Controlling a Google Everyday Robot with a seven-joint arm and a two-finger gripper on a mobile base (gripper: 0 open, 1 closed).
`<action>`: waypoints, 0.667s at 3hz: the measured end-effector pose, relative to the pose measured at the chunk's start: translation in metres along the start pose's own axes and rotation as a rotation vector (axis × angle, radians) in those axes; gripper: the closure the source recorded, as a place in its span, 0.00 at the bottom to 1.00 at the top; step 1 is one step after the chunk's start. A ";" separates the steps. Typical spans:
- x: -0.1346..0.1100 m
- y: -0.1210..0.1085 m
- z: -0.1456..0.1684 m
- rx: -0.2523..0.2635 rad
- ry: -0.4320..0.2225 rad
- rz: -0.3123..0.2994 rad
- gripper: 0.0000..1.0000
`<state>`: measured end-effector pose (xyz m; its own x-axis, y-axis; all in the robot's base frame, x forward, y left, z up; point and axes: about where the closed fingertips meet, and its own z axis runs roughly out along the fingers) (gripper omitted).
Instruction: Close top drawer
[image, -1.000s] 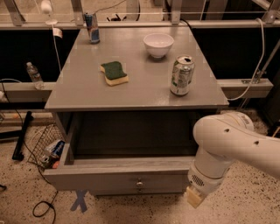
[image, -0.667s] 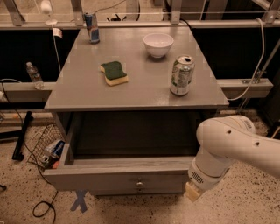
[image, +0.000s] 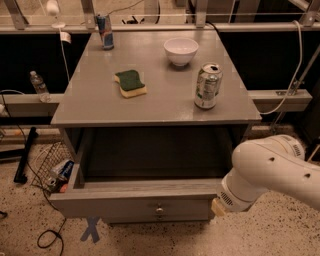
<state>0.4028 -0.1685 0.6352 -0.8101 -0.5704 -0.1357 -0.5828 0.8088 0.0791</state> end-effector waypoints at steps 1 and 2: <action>-0.018 -0.007 -0.007 0.039 -0.120 0.005 1.00; -0.028 -0.012 -0.008 0.049 -0.187 0.010 1.00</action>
Offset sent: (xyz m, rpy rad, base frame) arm 0.0422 0.0055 0.0135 0.1126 -0.2510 -0.0503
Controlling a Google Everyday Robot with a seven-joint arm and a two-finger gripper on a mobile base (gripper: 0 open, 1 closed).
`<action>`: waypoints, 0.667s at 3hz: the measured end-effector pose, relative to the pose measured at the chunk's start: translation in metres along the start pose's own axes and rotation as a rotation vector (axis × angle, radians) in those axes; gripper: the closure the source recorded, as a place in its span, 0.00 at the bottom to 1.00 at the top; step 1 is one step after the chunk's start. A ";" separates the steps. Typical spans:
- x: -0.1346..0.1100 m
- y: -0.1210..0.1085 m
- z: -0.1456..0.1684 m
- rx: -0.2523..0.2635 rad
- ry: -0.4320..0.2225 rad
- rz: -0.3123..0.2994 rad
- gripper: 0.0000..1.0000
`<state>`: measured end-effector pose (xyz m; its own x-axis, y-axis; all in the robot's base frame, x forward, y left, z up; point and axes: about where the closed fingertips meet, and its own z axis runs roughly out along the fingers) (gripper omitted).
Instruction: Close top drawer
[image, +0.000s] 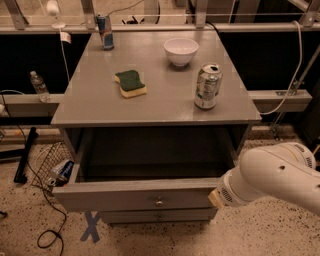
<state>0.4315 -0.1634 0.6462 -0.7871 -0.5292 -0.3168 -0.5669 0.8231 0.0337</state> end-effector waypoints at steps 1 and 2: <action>-0.013 -0.005 0.009 -0.023 -0.047 -0.012 1.00; -0.031 -0.009 0.027 -0.064 -0.065 -0.047 1.00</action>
Offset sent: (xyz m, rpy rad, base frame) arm 0.0631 0.0293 -0.0322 0.1237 -0.0239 0.1223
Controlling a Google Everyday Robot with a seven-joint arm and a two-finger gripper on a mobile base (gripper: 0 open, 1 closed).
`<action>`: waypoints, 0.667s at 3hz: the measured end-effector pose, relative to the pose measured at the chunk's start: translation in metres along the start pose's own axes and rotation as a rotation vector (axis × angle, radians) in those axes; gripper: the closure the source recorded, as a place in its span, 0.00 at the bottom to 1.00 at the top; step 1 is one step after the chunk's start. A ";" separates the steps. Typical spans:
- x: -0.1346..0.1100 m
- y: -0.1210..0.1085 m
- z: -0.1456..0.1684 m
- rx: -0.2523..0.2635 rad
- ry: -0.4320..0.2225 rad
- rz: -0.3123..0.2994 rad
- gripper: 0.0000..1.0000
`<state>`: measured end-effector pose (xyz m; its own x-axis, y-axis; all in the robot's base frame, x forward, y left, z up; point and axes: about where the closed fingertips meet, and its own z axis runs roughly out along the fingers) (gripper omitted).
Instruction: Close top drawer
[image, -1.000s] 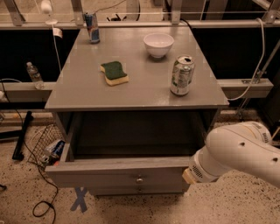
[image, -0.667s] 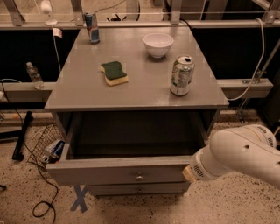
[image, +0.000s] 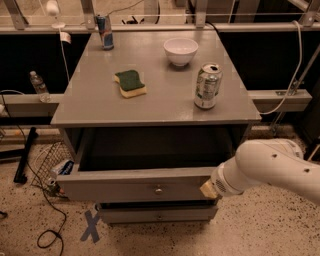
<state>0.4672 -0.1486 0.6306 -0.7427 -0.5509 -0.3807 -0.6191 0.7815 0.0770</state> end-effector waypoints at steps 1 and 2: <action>-0.026 -0.004 0.021 -0.056 -0.010 -0.065 1.00; -0.027 -0.004 0.021 -0.056 -0.011 -0.066 1.00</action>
Offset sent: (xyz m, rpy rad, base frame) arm 0.0204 0.0141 -0.0077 0.0244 0.0065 0.0632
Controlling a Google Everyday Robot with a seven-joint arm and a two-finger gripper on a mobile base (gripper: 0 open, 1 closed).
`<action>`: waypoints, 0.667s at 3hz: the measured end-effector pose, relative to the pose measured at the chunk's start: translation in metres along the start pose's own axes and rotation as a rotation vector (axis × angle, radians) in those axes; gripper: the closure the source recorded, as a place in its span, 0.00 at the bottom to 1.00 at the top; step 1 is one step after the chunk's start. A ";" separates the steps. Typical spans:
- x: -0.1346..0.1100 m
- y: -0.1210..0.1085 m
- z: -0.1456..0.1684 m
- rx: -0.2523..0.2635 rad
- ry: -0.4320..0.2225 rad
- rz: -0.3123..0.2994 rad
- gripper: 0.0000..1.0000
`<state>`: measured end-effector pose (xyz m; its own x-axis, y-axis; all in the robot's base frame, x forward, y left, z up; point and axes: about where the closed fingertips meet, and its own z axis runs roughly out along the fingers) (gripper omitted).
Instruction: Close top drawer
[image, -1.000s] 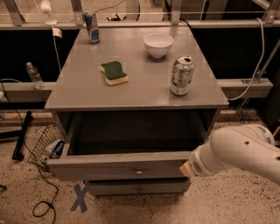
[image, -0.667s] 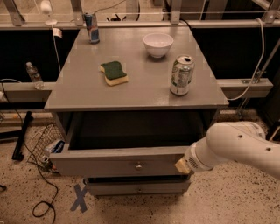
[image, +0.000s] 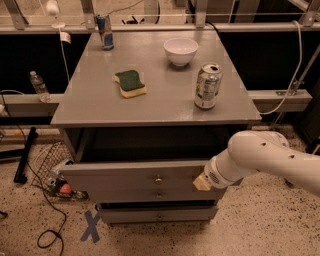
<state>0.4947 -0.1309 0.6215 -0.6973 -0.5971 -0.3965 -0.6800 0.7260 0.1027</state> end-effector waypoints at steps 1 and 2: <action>-0.021 -0.004 0.005 0.004 0.002 -0.076 1.00; -0.022 -0.004 0.005 0.004 0.002 -0.078 1.00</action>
Offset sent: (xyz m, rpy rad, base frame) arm 0.0758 0.0487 0.0137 -0.0689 -0.0936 0.2801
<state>0.5139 -0.1190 0.6251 -0.6426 -0.6529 -0.4009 -0.7315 0.6785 0.0675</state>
